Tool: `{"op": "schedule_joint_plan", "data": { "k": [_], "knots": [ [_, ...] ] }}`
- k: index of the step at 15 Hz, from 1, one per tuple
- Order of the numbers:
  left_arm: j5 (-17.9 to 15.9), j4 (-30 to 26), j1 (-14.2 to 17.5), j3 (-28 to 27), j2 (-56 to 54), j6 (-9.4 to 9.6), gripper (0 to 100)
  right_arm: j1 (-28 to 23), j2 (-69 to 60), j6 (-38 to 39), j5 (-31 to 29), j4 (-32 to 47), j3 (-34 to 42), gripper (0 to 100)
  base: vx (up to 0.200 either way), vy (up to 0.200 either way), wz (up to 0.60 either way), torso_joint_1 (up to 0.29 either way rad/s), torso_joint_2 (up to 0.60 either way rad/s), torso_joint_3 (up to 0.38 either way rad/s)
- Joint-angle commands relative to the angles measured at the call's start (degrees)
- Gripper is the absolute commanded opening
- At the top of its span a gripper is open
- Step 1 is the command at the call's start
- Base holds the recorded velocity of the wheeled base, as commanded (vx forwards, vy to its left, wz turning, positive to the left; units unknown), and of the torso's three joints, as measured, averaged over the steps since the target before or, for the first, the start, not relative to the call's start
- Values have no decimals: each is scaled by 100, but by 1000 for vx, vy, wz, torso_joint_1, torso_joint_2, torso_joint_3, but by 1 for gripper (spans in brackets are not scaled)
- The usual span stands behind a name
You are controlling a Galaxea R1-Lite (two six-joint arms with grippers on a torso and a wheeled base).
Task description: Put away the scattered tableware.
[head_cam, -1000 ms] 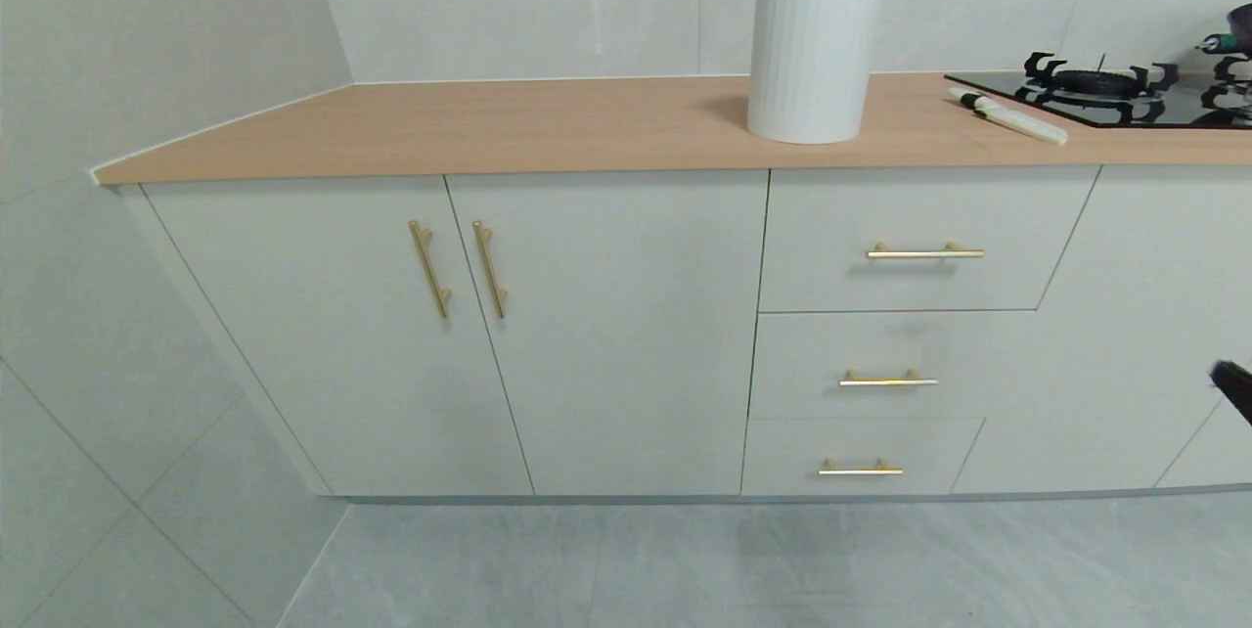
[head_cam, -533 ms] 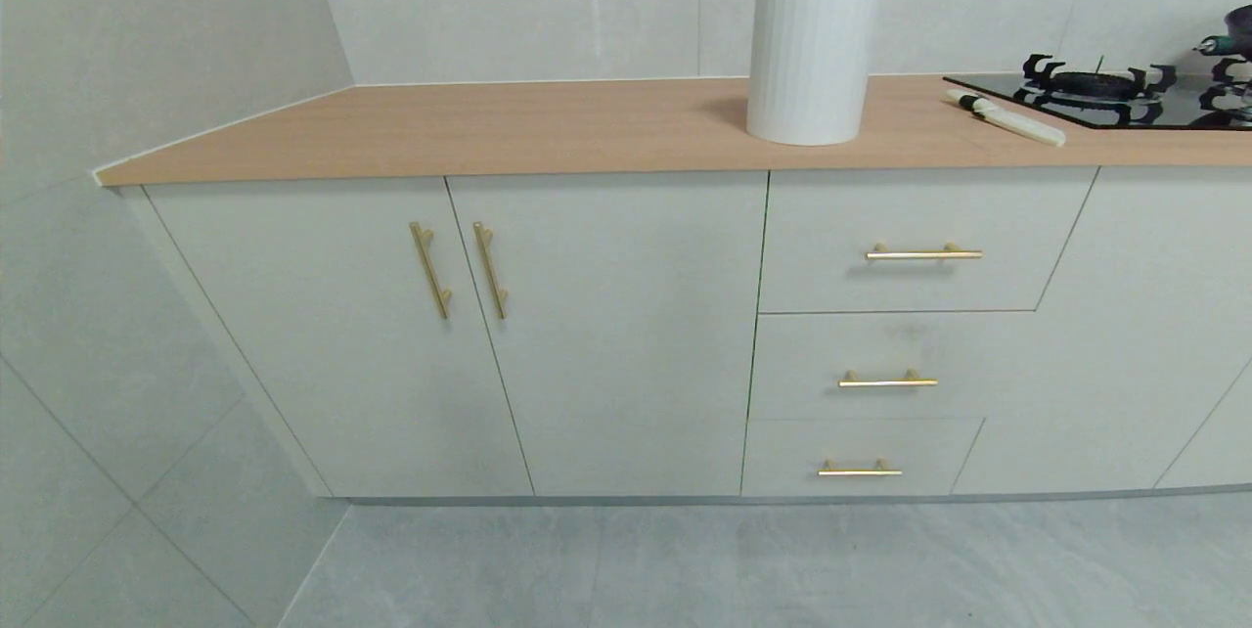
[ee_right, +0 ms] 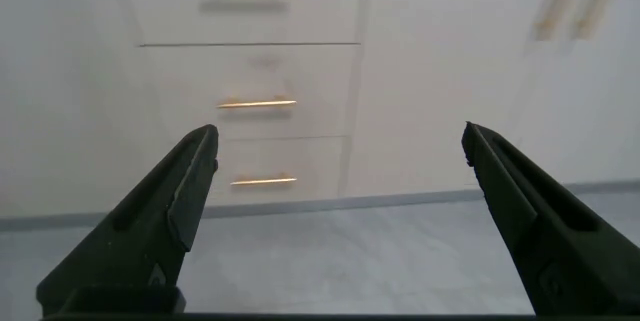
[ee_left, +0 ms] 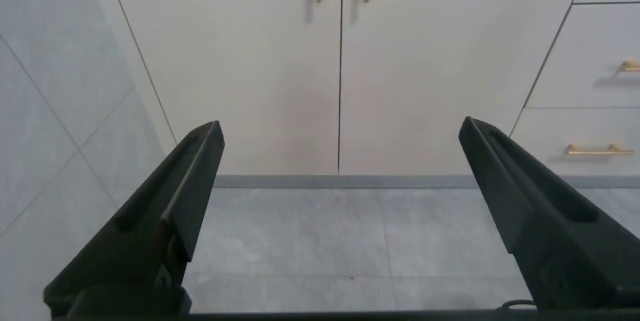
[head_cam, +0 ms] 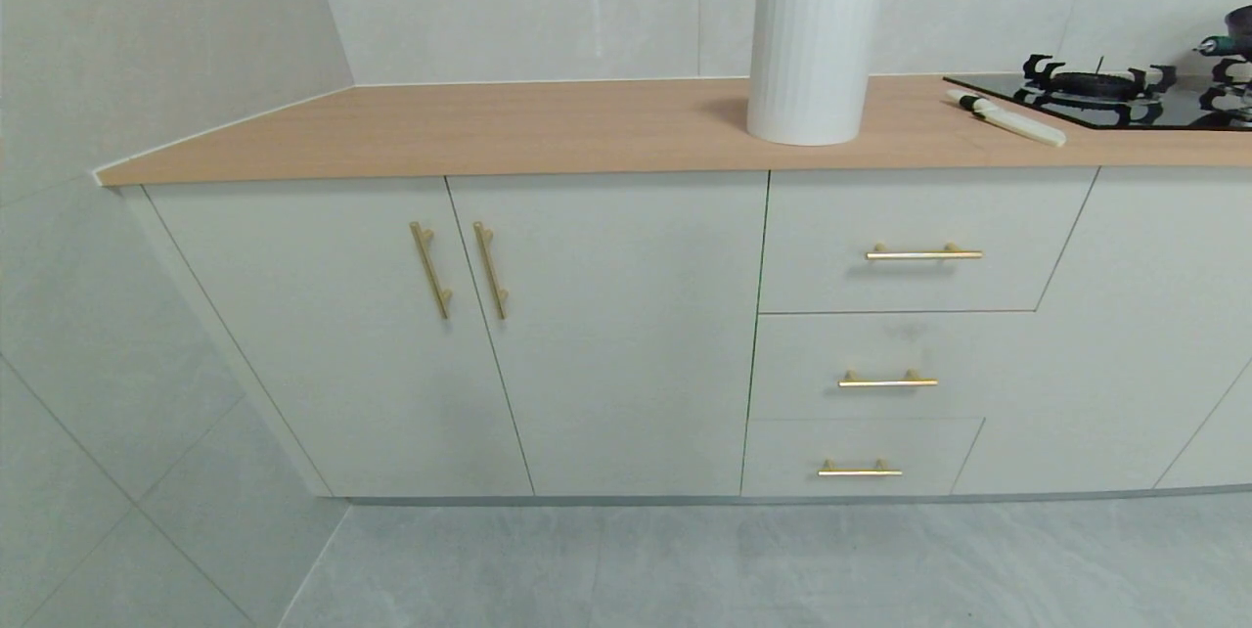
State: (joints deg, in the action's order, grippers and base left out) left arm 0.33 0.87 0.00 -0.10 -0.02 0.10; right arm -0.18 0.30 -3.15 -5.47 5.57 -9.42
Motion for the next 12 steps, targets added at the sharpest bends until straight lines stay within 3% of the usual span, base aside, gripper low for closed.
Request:
{"op": "schedule_joint_plan", "data": {
  "k": [1,3,7,12],
  "knots": [
    [2,1,0,1,2,-1,100,1,-30,77,169,-276,564,100,0,0,0,0,0,0],
    [2,1,0,1,2,-1,100,1,-30,209,231,-671,942,100,0,0,0,0,0,0],
    [2,1,0,-8,2,-1,100,1,-30,262,670,-548,942,100,0,0,0,0,0,0],
    [-15,1,0,1,2,34,100,1,-30,271,662,-548,942,100,0,0,0,0,0,0]
  ]
}}
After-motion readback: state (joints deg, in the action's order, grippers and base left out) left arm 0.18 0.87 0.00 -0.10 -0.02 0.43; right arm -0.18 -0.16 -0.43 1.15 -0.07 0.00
